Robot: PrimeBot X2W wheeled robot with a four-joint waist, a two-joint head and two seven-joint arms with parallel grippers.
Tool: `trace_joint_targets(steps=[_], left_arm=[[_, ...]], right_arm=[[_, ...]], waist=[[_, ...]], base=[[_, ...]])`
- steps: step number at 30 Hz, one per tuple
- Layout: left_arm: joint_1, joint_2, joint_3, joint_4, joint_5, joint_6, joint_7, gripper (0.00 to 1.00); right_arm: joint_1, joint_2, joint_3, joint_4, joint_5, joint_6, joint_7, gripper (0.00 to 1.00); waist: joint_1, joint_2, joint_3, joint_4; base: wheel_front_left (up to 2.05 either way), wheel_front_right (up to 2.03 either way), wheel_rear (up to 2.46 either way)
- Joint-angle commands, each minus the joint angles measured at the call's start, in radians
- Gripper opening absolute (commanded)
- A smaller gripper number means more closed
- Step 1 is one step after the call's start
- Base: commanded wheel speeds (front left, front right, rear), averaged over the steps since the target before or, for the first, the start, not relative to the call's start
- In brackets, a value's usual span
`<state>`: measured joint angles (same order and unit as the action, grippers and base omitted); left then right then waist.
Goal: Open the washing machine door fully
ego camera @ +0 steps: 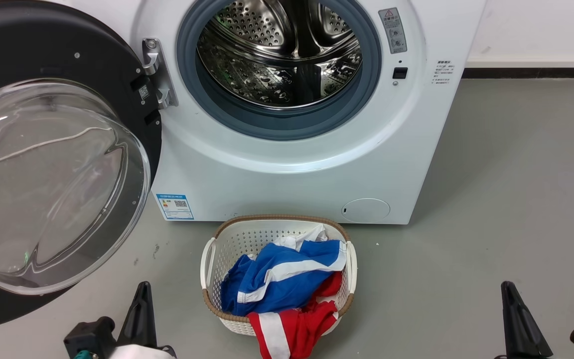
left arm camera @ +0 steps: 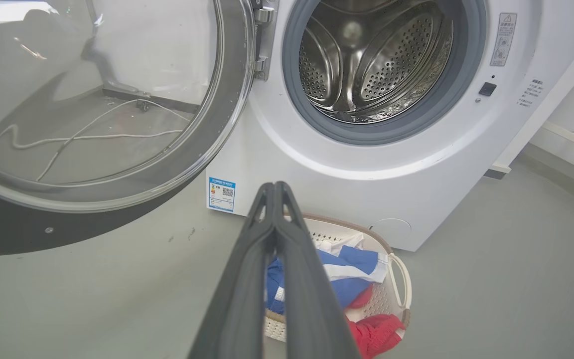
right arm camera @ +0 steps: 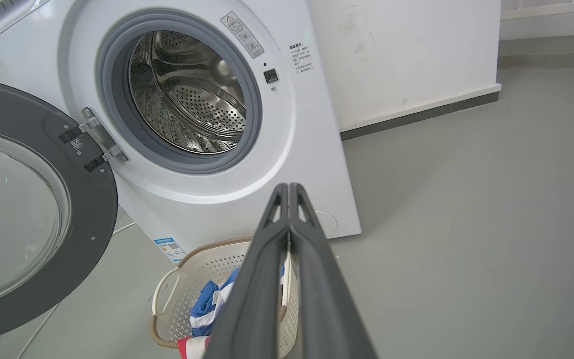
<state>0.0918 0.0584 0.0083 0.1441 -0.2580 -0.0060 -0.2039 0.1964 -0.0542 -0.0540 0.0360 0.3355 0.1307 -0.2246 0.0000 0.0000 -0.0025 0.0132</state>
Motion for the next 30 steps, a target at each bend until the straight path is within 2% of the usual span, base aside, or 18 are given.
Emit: trace_joint_targets(steps=[1, 18, 30], left_arm=[[-0.033, 0.002, 0.007, -0.009, -0.06, -0.007, 0.012, 0.0], [-0.072, 0.0, 0.028, 0.013, -0.359, -0.034, 0.081, 0.0], [-0.095, -0.001, 0.042, 0.027, -0.524, -0.05, 0.12, 0.0]], right_arm=[[-0.035, -0.012, 0.002, -0.004, 0.061, 0.0, 0.01, 0.0], [-0.098, -0.025, 0.009, 0.043, 0.36, 0.0, 0.069, 0.0], [-0.133, -0.029, 0.009, 0.07, 0.521, 0.0, 0.104, 0.0]], waist=[[0.0, 0.0, 0.0, 0.0], [0.0, 0.0, 0.001, -0.002], [0.0, 0.0, 0.002, -0.004]], base=[[0.0, 0.0, 0.0], [0.0, 0.0, 0.0], [0.0, 0.0, 0.0]])
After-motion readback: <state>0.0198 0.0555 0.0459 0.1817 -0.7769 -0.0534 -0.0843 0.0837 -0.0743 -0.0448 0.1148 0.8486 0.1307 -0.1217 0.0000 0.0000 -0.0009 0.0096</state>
